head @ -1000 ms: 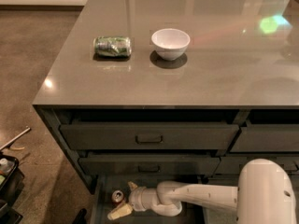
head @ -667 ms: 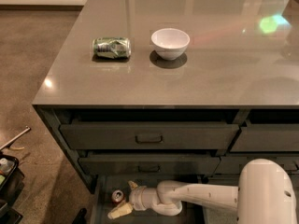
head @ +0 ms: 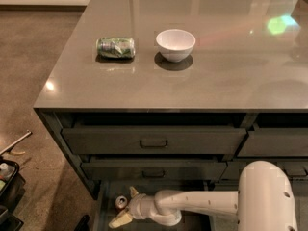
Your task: Pick coke can from bottom drawer and place on counter
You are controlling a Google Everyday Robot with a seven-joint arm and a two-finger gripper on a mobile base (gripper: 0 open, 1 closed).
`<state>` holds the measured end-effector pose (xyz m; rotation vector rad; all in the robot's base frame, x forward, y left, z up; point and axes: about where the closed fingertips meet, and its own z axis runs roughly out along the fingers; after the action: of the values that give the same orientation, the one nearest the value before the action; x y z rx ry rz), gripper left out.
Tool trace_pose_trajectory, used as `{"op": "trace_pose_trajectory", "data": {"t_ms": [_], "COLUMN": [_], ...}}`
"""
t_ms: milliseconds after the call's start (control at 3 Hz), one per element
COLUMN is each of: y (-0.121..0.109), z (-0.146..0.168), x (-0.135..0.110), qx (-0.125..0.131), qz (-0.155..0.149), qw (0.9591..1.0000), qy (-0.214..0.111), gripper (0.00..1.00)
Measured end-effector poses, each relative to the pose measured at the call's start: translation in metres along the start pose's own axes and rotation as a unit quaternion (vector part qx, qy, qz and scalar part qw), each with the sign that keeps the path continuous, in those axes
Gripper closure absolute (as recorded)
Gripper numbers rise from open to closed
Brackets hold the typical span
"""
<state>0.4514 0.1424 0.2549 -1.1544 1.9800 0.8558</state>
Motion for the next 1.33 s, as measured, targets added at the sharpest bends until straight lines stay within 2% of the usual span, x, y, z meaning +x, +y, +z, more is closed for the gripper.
{"op": "trace_pose_trajectory", "data": {"t_ms": [333, 1000, 1333], "y": [-0.005, -0.006, -0.009], "z": [0.011, 0.013, 0.025], "x": [0.003, 0.005, 0.016], "qx": [0.024, 0.026, 0.027], "qz": [-0.023, -0.023, -0.022], "qw": [0.9995, 0.9994, 0.9991], "qy": [0.004, 0.008, 0.025], "gripper": [0.0, 0.0, 0.0]}}
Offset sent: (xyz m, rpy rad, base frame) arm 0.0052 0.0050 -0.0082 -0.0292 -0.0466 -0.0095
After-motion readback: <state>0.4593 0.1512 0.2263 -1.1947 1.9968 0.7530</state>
